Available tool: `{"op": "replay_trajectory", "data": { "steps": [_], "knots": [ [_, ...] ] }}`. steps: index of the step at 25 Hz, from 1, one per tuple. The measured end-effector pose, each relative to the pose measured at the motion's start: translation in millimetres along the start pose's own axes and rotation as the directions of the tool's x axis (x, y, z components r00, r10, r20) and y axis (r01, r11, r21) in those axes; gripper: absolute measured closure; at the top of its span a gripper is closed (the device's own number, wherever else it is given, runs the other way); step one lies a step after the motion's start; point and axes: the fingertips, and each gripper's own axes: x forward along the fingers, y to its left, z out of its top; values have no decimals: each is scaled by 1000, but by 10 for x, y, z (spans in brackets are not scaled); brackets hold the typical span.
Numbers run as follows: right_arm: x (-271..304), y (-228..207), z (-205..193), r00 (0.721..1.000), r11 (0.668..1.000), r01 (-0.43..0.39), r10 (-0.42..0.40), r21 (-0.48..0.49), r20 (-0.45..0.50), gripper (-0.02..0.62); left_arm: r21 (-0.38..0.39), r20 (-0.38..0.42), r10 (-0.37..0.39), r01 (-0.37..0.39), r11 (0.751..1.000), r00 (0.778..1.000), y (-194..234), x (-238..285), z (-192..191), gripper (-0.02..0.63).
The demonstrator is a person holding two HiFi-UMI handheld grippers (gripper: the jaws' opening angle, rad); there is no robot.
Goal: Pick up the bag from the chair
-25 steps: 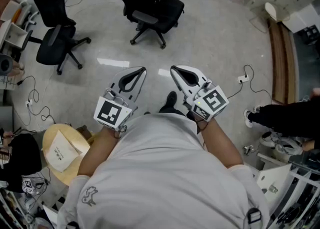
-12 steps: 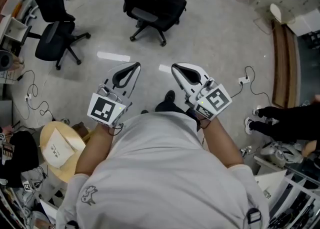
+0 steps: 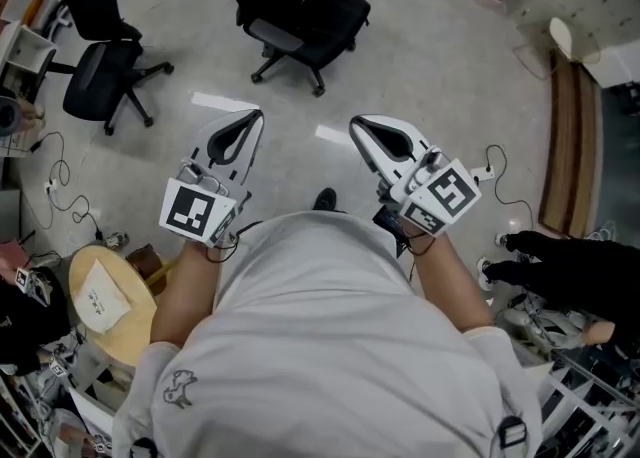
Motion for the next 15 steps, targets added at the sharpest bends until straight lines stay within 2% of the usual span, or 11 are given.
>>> {"op": "replay_trajectory", "data": {
  "steps": [3, 7, 15],
  "knots": [
    [-42, -162, 101, 999, 999, -37, 37, -12, -4, 563, 12, -2, 16, -16, 1000, 1000, -14, 210, 44, 594],
    [-14, -293, 79, 996, 997, -82, 83, 14, -20, 561, -23, -32, 8, -9, 1000, 999, -43, 394, -6, 594],
    [148, -653, 47, 998, 998, -55, 56, 39, -25, 561, -33, -16, -35, 35, 999, 999, 131, 741, -58, 594]
  ]
}}
